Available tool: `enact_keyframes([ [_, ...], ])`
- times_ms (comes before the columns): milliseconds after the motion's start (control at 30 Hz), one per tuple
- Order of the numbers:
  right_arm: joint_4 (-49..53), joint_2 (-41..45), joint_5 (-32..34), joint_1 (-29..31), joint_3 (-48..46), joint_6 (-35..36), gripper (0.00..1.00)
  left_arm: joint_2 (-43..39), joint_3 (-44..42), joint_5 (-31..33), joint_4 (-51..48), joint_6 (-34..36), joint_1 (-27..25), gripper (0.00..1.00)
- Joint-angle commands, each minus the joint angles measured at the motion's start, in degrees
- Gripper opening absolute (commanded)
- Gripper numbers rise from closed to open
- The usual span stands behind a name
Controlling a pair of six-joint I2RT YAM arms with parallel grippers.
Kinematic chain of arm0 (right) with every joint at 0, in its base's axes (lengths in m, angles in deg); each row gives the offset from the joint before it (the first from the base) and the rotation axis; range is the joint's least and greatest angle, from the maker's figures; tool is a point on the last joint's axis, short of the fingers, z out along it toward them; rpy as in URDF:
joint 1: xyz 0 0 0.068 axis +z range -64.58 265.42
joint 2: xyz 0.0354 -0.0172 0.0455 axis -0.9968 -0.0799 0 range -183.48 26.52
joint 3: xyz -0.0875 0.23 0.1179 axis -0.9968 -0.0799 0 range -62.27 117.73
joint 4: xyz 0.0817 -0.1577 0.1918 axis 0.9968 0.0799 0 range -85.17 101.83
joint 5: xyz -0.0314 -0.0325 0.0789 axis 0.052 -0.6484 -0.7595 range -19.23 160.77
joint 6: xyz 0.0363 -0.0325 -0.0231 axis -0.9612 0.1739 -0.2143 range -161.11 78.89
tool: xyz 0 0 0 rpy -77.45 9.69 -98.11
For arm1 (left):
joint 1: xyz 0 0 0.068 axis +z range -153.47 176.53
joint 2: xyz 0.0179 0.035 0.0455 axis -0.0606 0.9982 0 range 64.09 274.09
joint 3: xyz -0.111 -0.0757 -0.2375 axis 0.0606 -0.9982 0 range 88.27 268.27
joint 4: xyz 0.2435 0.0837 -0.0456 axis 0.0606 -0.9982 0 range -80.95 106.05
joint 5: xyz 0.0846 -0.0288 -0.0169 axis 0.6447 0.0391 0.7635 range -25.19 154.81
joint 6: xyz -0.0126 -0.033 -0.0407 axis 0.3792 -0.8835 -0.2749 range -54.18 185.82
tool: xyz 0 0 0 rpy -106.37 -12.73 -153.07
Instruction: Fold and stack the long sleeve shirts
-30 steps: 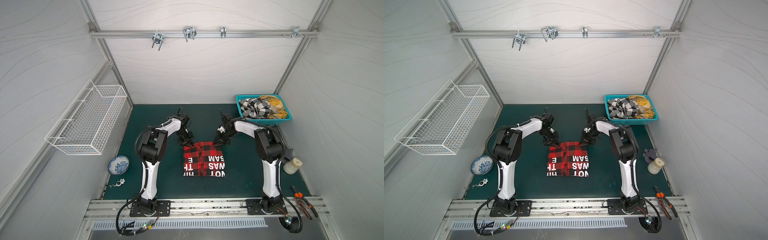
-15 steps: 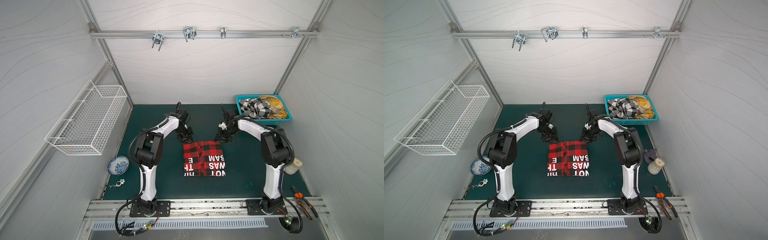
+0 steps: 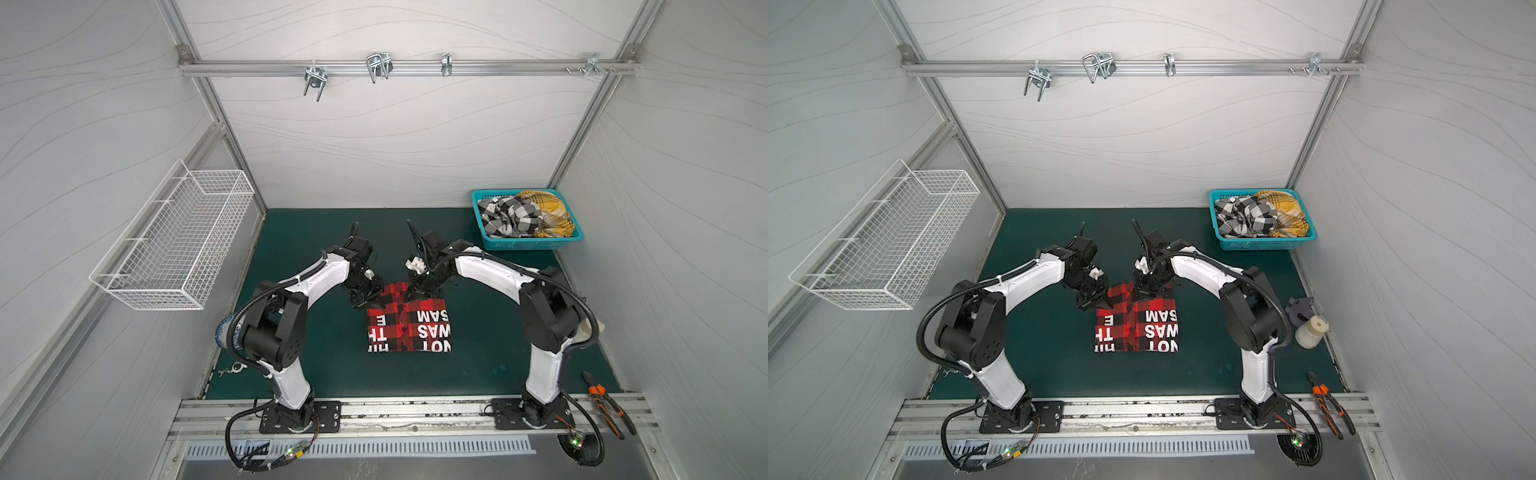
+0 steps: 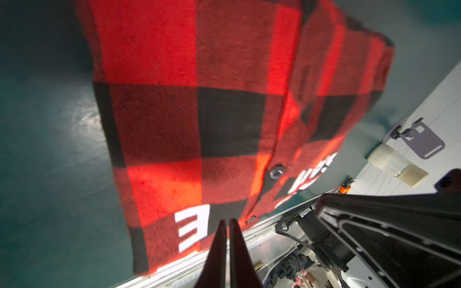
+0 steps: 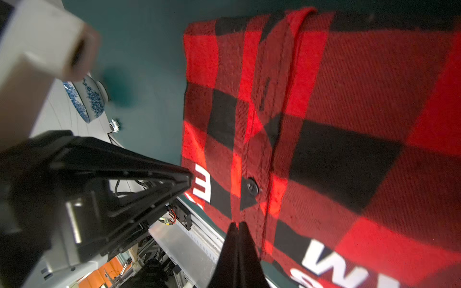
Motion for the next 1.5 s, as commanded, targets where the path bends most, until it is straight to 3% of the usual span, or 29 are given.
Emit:
enact_keyframes([
  [0, -2.98, -3.64, -2.7, -0.74, 1.58, -1.59, 0.03, 2.15, 0.53, -0.86, 4.13, -0.01, 0.32, 0.06],
  [267, -8.14, -10.5, -3.8, -4.29, -2.8, -3.46, 0.01, 11.5, 3.94, 1.98, 6.12, 1.8, 1.28, 0.02],
  [433, -5.33, -10.24, -3.21, -5.18, -1.25, -2.13, 0.02, 13.3, 4.35, 3.18, 6.62, 2.5, 1.45, 0.03],
  [667, 1.36, 0.86, -0.99, -4.97, -2.26, -0.25, 0.13, 3.58, 4.15, 3.58, 2.3, 2.66, 1.46, 0.19],
  [933, -1.12, 9.5, -4.33, -2.42, -14.14, -2.97, 0.15, -6.7, -4.11, -1.76, -0.41, 1.66, -0.31, 0.13],
  [1167, -5.37, 8.22, -4.66, -0.76, -19.19, -6.11, 0.14, -5.33, -12.99, -5.61, 8.1, 0.37, -0.48, 0.07],
  [1467, -5.99, 0.37, -3.03, -2.1, -18.91, -4.27, 0.12, 2.18, -12.82, -0.52, 7.96, -0.02, 0.05, 0.0],
])
